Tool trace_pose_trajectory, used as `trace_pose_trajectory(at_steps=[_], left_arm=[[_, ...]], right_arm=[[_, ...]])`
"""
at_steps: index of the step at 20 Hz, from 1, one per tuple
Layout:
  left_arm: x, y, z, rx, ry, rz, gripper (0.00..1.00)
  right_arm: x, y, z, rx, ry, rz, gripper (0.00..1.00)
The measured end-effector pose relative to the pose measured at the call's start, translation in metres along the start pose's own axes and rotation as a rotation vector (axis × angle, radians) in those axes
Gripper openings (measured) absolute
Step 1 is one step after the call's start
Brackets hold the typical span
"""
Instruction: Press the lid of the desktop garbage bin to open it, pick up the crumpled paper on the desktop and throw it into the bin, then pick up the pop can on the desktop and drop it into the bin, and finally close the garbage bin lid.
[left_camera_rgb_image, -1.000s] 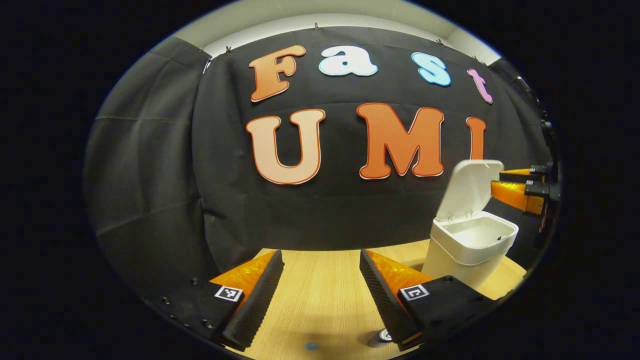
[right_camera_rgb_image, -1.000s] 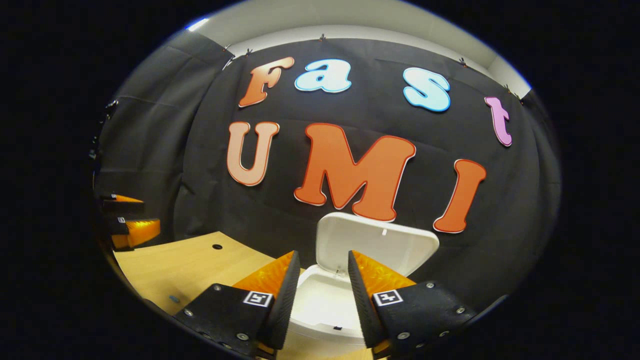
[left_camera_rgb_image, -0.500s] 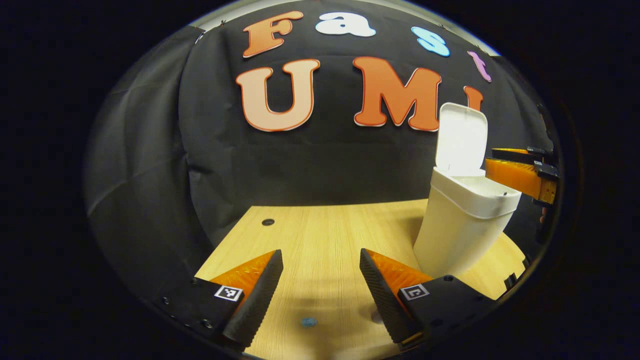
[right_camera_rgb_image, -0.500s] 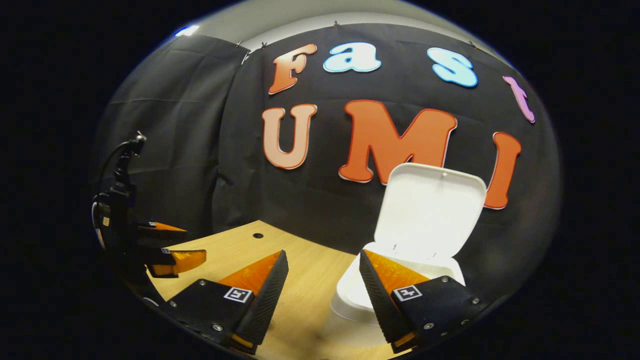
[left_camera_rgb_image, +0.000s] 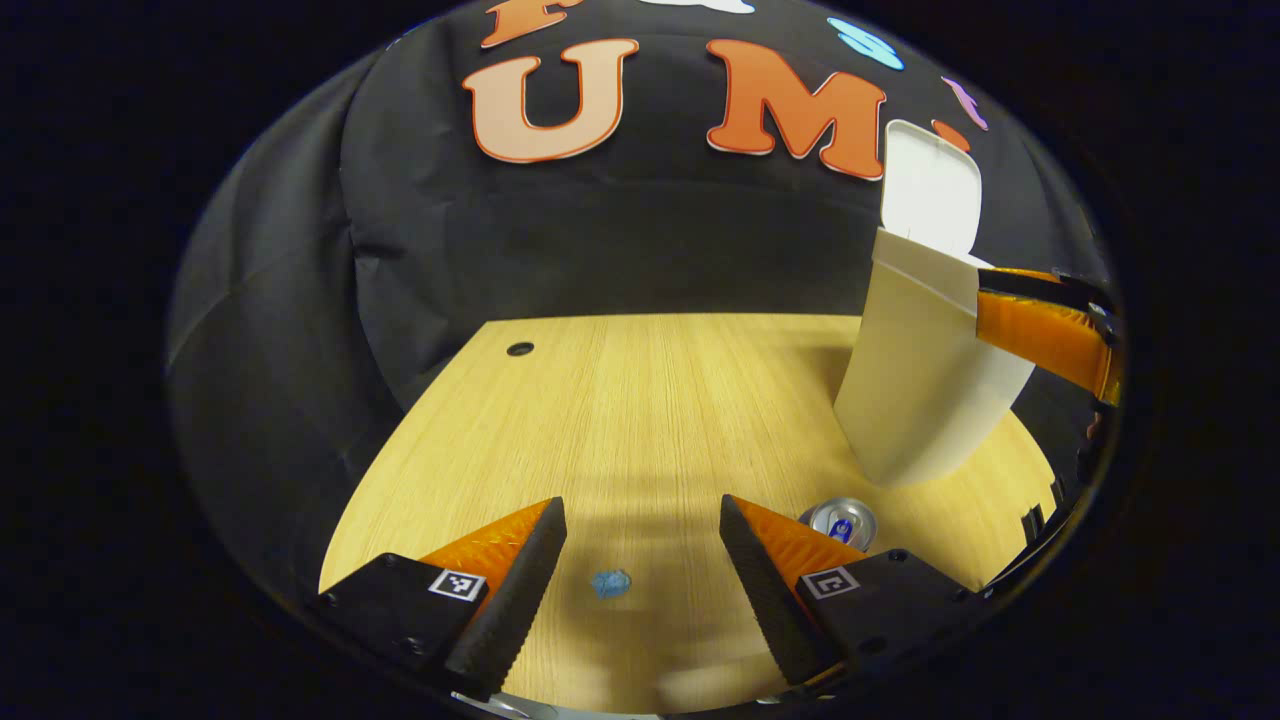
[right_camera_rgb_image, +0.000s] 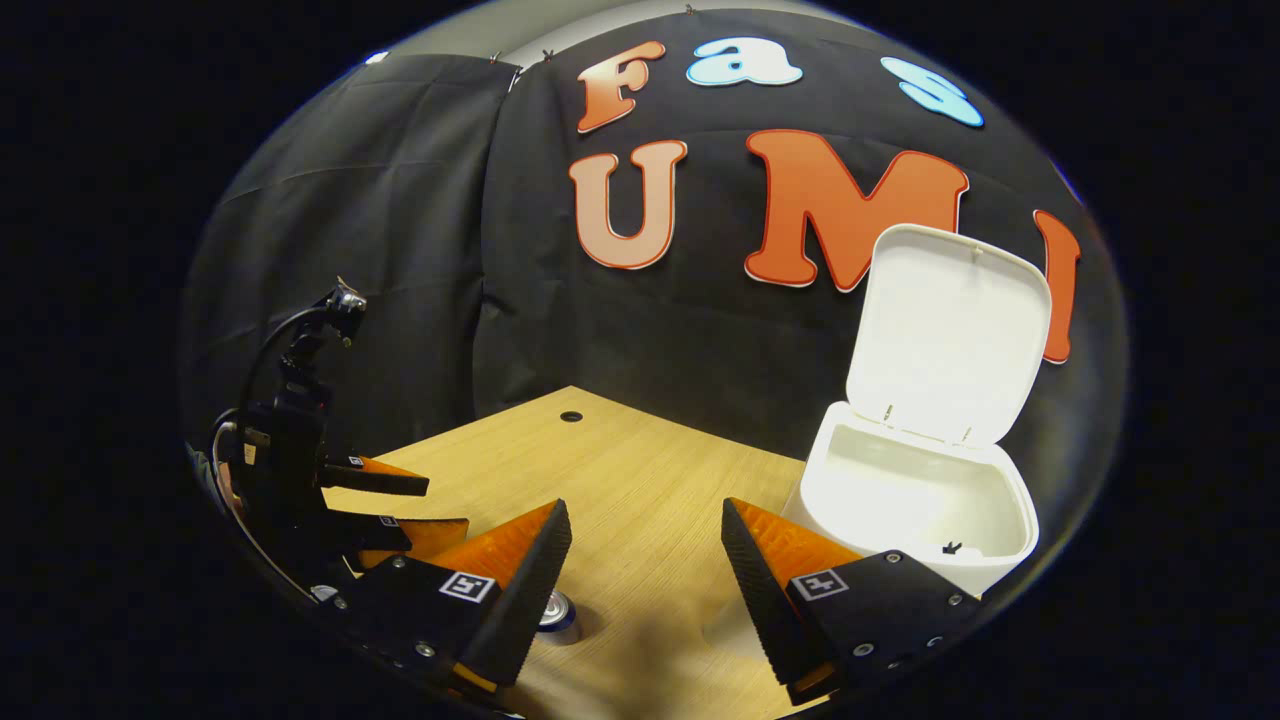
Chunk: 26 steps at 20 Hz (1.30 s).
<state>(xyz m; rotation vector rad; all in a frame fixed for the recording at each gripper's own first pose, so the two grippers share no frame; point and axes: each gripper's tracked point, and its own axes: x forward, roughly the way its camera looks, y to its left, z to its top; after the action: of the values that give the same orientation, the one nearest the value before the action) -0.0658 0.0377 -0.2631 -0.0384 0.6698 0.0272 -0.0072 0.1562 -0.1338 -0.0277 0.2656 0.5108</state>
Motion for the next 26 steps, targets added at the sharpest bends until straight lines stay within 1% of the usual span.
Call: trace_pose_trajectory(at_steps=[1, 2, 3, 4, 7, 10, 13, 17, 20, 22, 23, 24, 25, 26], left_arm=[[0.001, 0.003, -0.007, 0.007, 0.018, 0.009, 0.96], [0.003, 0.004, -0.014, 0.016, 0.025, 0.017, 0.99], [0.007, 0.005, -0.022, 0.018, 0.036, 0.015, 0.97], [0.009, 0.005, -0.028, 0.015, 0.045, 0.012, 0.99], [0.011, 0.006, -0.050, 0.002, 0.084, 0.006, 0.99], [0.023, 0.012, -0.069, -0.003, 0.131, 0.003, 0.99], [0.035, 0.015, -0.082, -0.008, 0.144, -0.004, 0.99], [0.055, 0.024, -0.079, -0.016, 0.149, 0.026, 0.99], [0.069, 0.022, -0.068, -0.017, 0.170, 0.021, 0.99], [0.076, 0.021, -0.054, 0.001, 0.175, 0.021, 0.99], [0.080, 0.021, -0.045, 0.012, 0.177, 0.026, 0.97], [0.083, 0.020, -0.034, 0.011, 0.179, 0.026, 0.89], [0.087, 0.019, -0.021, 0.007, 0.176, 0.028, 0.85], [0.092, 0.017, -0.004, 0.004, 0.168, 0.028, 0.77]], right_arm=[[0.003, 0.002, -0.002, 0.002, 0.009, 0.003, 0.92], [0.007, 0.004, -0.003, 0.008, 0.015, 0.008, 0.92], [0.010, 0.006, -0.011, 0.017, 0.027, 0.014, 0.92], [0.010, 0.009, -0.019, 0.025, 0.038, 0.022, 0.92], [0.012, 0.018, -0.035, 0.028, 0.072, 0.037, 0.93], [0.011, 0.030, -0.056, 0.049, 0.116, 0.060, 0.95], [0.008, 0.041, -0.077, 0.059, 0.170, 0.081, 0.96], [0.007, 0.052, -0.099, 0.054, 0.223, 0.107, 0.97], [0.008, 0.060, -0.109, 0.057, 0.248, 0.118, 0.96], [0.011, 0.064, -0.113, 0.062, 0.257, 0.126, 0.97], [0.013, 0.068, -0.114, 0.061, 0.262, 0.130, 0.97], [0.013, 0.070, -0.117, 0.059, 0.268, 0.131, 0.97], [0.016, 0.072, -0.118, 0.057, 0.271, 0.136, 0.97], [0.019, 0.074, -0.120, 0.054, 0.276, 0.140, 0.97]])
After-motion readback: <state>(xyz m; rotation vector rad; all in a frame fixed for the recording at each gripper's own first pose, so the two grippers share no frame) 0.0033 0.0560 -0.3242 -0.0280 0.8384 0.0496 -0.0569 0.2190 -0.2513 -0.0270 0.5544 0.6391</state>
